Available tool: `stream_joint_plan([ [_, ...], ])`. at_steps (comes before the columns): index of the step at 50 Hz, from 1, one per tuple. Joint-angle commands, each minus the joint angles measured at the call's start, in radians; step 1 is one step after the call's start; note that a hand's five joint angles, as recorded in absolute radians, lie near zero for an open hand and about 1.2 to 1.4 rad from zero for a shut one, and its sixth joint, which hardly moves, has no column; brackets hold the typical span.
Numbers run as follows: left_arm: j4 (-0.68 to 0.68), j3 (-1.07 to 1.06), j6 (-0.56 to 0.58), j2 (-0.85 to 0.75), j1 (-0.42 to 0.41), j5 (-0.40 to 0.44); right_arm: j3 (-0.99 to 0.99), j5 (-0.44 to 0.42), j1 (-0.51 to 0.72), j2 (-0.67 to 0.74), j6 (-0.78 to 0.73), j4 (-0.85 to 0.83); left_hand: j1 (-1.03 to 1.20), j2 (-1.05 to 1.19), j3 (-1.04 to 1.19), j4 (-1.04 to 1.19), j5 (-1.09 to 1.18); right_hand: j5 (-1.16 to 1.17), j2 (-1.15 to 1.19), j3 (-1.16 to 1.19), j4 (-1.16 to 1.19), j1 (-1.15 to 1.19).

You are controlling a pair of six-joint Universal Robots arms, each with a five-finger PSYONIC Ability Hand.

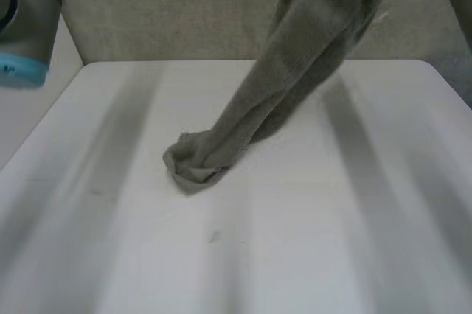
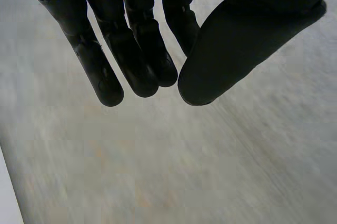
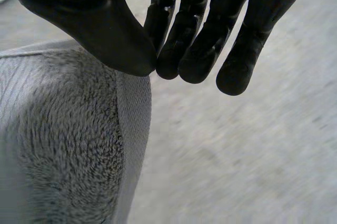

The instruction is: Fold the towel.

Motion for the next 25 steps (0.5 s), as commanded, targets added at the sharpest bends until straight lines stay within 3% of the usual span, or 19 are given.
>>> stream_joint_plan([
  [1, -0.022, -0.389, -0.009, 0.072, 0.03, 0.012, 0.26, -0.081, -0.043, -0.044, -0.011, 0.143, 0.205, 0.178, 0.18, 0.178, 0.194, 0.041, 0.062, 0.073, 0.059, 0.099],
  [2, -0.02, -0.46, -0.01, 0.071, 0.03, 0.022, 0.323, -0.087, -0.044, -0.056, -0.016, 0.137, 0.002, -0.025, -0.023, -0.025, -0.009, 0.041, 0.062, 0.073, 0.059, 0.099],
  [3, -0.02, -0.461, -0.01, 0.071, 0.03, 0.022, 0.324, -0.087, -0.044, -0.056, -0.016, 0.137, 0.0, -0.027, -0.025, -0.027, -0.011, 0.041, 0.062, 0.073, 0.059, 0.099],
  [4, -0.014, -0.527, -0.01, 0.067, 0.031, 0.036, 0.378, -0.087, -0.044, -0.07, -0.019, 0.121, -0.317, -0.344, -0.342, -0.344, -0.328, 0.041, 0.062, 0.073, 0.059, 0.099],
  [5, -0.014, -0.528, -0.01, 0.067, 0.031, 0.036, 0.379, -0.087, -0.044, -0.07, -0.019, 0.12, -0.32, -0.347, -0.345, -0.347, -0.331, 0.041, 0.062, 0.073, 0.059, 0.099],
  [6, -0.008, -0.583, -0.01, 0.06, 0.03, 0.054, 0.429, -0.089, -0.046, -0.087, -0.022, 0.096, -0.538, -0.565, -0.563, -0.565, -0.549, 0.041, 0.062, 0.073, 0.059, 0.099],
  [7, 0.001, -0.623, -0.012, 0.046, 0.03, 0.068, 0.474, -0.095, -0.044, -0.105, -0.022, 0.067, -0.581, -0.608, -0.606, -0.608, -0.592, 0.041, 0.062, 0.073, 0.059, 0.099],
  [25, 0.075, -0.654, -0.018, -0.008, 0.001, 0.09, 0.765, -0.21, -0.084, -0.435, -0.021, 0.05, -0.742, -0.769, -0.768, -0.769, -0.754, 0.041, 0.062, 0.073, 0.059, 0.099],
])
